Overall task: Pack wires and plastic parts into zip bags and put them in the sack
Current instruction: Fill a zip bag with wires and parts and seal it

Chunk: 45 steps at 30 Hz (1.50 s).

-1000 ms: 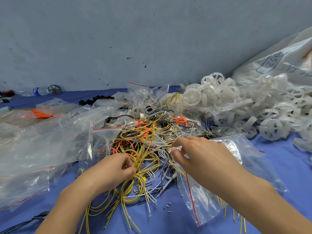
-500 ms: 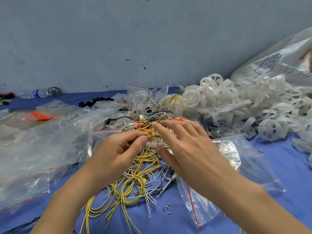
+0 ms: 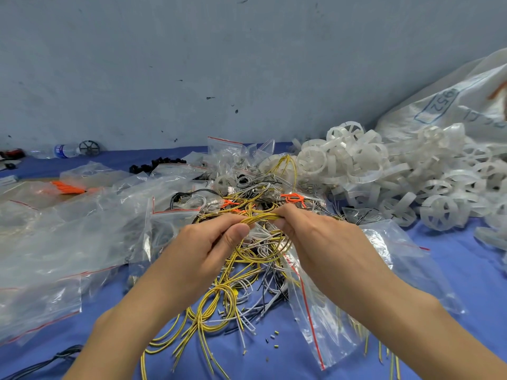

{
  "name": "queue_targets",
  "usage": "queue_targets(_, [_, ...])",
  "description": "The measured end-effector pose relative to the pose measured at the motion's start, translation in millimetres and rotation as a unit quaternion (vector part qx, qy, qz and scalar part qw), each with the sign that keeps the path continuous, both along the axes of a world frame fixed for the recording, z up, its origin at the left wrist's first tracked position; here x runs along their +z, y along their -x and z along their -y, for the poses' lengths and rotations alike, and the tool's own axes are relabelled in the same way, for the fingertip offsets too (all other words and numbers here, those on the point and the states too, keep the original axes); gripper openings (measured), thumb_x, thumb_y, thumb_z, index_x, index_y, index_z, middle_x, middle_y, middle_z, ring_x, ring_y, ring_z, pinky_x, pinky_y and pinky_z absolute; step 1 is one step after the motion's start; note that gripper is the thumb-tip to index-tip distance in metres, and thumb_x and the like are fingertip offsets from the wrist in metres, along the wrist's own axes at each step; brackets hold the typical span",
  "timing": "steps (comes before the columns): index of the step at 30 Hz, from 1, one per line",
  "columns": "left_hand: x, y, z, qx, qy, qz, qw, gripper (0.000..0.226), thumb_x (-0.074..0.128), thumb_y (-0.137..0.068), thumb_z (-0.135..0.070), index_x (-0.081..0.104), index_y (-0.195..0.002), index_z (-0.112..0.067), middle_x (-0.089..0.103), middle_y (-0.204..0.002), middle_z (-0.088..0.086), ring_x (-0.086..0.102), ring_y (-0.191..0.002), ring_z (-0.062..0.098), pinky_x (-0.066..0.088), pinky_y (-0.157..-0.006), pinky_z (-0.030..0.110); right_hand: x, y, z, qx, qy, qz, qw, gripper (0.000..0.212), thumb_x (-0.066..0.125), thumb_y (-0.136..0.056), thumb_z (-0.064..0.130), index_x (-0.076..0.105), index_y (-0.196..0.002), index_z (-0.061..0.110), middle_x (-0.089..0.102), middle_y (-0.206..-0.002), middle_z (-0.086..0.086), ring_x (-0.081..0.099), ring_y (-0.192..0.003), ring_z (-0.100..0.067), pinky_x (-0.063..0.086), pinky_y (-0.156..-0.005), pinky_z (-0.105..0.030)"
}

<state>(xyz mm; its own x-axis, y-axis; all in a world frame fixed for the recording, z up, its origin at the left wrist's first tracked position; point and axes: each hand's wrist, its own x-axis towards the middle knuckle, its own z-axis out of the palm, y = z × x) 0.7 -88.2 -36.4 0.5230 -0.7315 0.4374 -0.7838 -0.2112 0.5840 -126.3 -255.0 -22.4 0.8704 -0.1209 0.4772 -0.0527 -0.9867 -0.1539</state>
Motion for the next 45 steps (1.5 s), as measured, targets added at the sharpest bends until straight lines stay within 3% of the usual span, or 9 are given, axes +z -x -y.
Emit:
queue_targets(7, [-1,-3,-2,0.013,0.011,-0.058,0.998,0.022,0.045,-0.097,-0.036,0.065,-0.102,-0.029,0.056,-0.066,-0.026,0.051,-0.057,-0.003,0.034,-0.051,0.007,6,4,8,-0.012,-0.022,-0.034,0.999,0.031,0.045,-0.104,0.024,0.043,-0.131,0.038,0.065,-0.115,0.018,0.064,-0.101,-0.014,0.051,-0.068,-0.038])
queue_targets(10, [0,-8,-4,0.043,0.037,-0.074,0.996,0.019,0.045,-0.094,-0.04,0.063,-0.09,-0.036,0.055,-0.06,-0.017,0.045,-0.049,0.003,0.032,-0.047,0.014,8,4,14,-0.027,-0.018,-0.038,0.999,0.041,0.05,-0.1,0.016,0.042,-0.132,0.039,0.064,-0.108,0.023,0.062,-0.099,-0.012,0.05,-0.065,-0.037])
queue_targets(14, [3,-6,-4,0.05,0.082,-0.122,0.988,0.024,0.043,-0.093,-0.044,0.064,-0.088,-0.033,0.054,-0.061,0.005,0.047,-0.051,0.01,0.036,-0.047,0.028,8,3,19,-0.017,-0.046,-0.063,0.997,0.019,0.033,-0.106,0.031,0.042,-0.12,0.04,0.052,-0.082,0.023,0.059,-0.088,-0.014,0.05,-0.07,-0.04])
queue_targets(21, [10,10,10,-0.011,0.213,-0.276,0.937,0.034,0.039,-0.101,-0.029,0.066,-0.105,-0.008,0.075,-0.101,0.004,0.072,-0.09,0.019,0.057,-0.066,0.025,3,-4,8,0.089,-0.18,-0.034,0.979,0.039,0.036,-0.097,0.047,0.064,-0.094,0.021,0.058,-0.081,0.006,0.052,-0.078,-0.012,0.044,-0.072,-0.038])
queue_targets(26, [5,25,26,-0.006,0.264,-0.346,0.9,0.031,0.038,-0.104,-0.027,0.063,-0.104,-0.008,0.076,-0.097,0.004,0.073,-0.085,0.017,0.057,-0.065,0.024,-1,-13,-1,0.147,-0.455,-0.05,0.877,0.022,0.058,-0.097,0.026,0.074,-0.089,0.014,0.066,-0.071,-0.005,0.061,-0.063,-0.011,0.055,-0.068,-0.03])
queue_targets(31, [-6,40,37,0.021,0.225,-0.3,0.927,0.027,0.037,-0.106,-0.025,0.06,-0.091,-0.023,0.073,-0.082,0.001,0.07,-0.064,0.024,0.057,-0.054,0.032,-3,-18,-1,0.156,-0.627,-0.001,0.763,0.016,0.062,-0.092,0.01,0.076,-0.099,0.006,0.071,-0.072,-0.011,0.065,-0.064,-0.014,0.057,-0.064,-0.021])
queue_targets(37, [-13,51,45,0.057,0.175,-0.241,0.953,0.028,0.037,-0.105,-0.025,0.055,-0.084,-0.029,0.053,-0.062,-0.002,0.05,-0.046,0.015,0.041,-0.042,0.029,-10,-15,0,0.095,-0.513,0.067,0.851,0.007,0.074,-0.083,0.029,0.079,-0.081,0.024,0.068,-0.066,0.011,0.056,-0.059,0.002,0.043,-0.059,-0.017])
queue_targets(40, [-8,48,42,-0.003,0.15,-0.285,0.947,0.024,0.038,-0.105,-0.021,0.056,-0.088,-0.02,0.045,-0.065,-0.004,0.042,-0.051,0.014,0.035,-0.043,0.026,-11,-14,5,0.087,-0.501,0.091,0.856,0.009,0.076,-0.081,0.031,0.076,-0.072,0.03,0.06,-0.055,0.022,0.054,-0.053,0.006,0.036,-0.053,-0.005])
queue_targets(45, [-5,40,28,-0.035,0.092,-0.273,0.957,0.021,0.043,-0.103,-0.017,0.061,-0.094,-0.024,0.046,-0.06,-0.007,0.041,-0.049,0.009,0.034,-0.043,0.023,-9,-7,22,0.055,-0.402,-0.02,0.914,0.036,0.068,-0.076,0.061,0.074,-0.08,0.026,0.059,-0.055,0.02,0.049,-0.047,0.003,0.033,-0.047,-0.01])
